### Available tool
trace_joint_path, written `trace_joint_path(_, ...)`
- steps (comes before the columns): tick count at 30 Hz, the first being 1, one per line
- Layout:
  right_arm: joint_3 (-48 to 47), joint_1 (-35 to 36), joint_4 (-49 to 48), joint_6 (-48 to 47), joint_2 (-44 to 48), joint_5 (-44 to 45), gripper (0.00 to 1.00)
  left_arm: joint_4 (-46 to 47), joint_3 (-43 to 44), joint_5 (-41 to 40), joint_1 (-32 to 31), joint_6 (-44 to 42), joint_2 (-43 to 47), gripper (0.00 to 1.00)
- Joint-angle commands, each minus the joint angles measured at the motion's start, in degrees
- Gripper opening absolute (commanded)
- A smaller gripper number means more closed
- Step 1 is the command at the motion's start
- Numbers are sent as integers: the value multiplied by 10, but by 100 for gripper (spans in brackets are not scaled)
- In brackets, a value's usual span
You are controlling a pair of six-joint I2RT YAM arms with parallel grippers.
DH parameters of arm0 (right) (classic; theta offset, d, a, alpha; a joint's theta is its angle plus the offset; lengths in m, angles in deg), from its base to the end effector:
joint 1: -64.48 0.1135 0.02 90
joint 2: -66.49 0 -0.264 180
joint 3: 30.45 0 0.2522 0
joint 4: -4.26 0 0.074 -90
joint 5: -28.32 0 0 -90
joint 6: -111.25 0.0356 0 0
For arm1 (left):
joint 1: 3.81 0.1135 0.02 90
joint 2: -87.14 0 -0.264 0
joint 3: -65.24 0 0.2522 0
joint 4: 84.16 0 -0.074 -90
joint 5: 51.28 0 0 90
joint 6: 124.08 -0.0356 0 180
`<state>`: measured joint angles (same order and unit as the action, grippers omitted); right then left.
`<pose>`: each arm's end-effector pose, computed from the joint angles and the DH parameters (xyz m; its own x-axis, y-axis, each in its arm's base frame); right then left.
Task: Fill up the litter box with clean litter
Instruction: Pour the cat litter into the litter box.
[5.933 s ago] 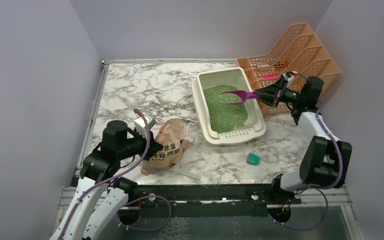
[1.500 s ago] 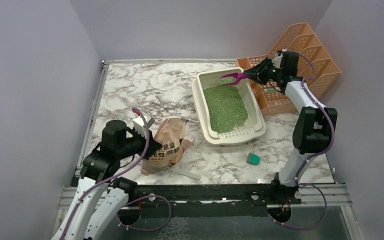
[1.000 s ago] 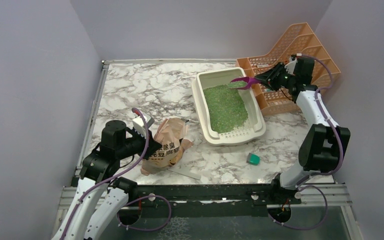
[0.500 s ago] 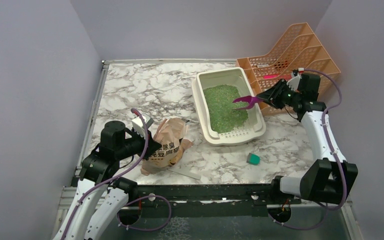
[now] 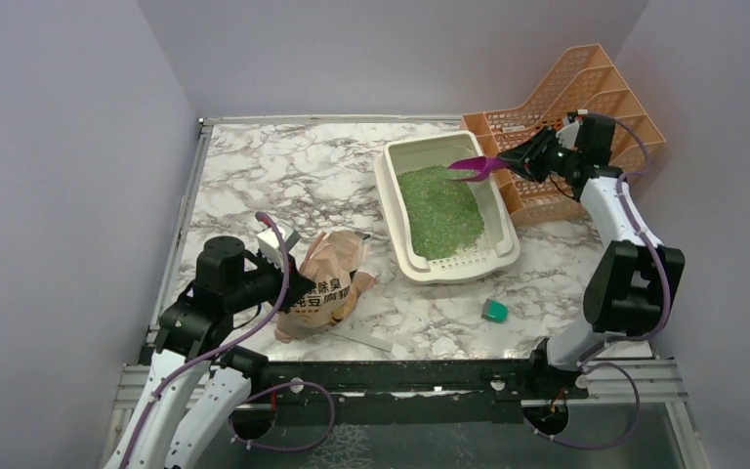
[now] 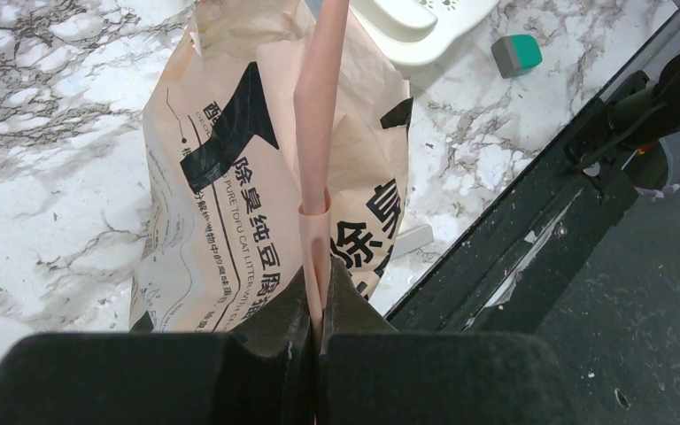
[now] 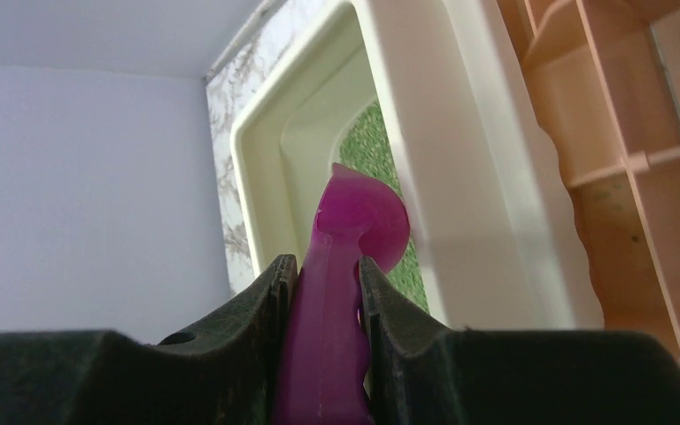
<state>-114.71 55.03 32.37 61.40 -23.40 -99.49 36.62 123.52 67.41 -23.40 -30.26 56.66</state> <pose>0.3542 -0.0368 0.2960 -0.6594 0.6262 -0.4161 0.0680 0.6009 0.7965 0.0935 -0.0514 0.3102 -0.5353 0.1285 -0.8348 0.6459 0.6992 -0.3066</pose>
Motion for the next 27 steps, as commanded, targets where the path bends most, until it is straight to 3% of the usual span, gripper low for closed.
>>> trace_joint_path(1, -84, -5, -68, 32, -70, -28, 1, -5, -7, -12, 5, 4, 3, 0)
trace_joint_path(8, -156, -4, -30, 3, -108, 10, 1, -6, -7, -12, 9, 4, -3, 0)
trace_joint_path(16, -168, 9, 49, -97, -50, 57, 1, -6, -8, -7, 11, 1, -8, 0)
trace_joint_path(17, -168, 17, 62, -116, -41, 66, 1, -6, -8, -7, 11, 1, -8, 0)
trace_joint_path(18, -185, 79, 129, -208, -18, 158, 1, -6, -7, -7, 12, 1, -7, 0)
trace_joint_path(22, -185, 128, 165, -246, 15, 254, 1, -6, -8, -6, 12, 0, -1, 0)
trace_joint_path(27, -138, 165, 139, -313, 82, 266, 1, -6, -8, -9, 13, 2, 4, 0)
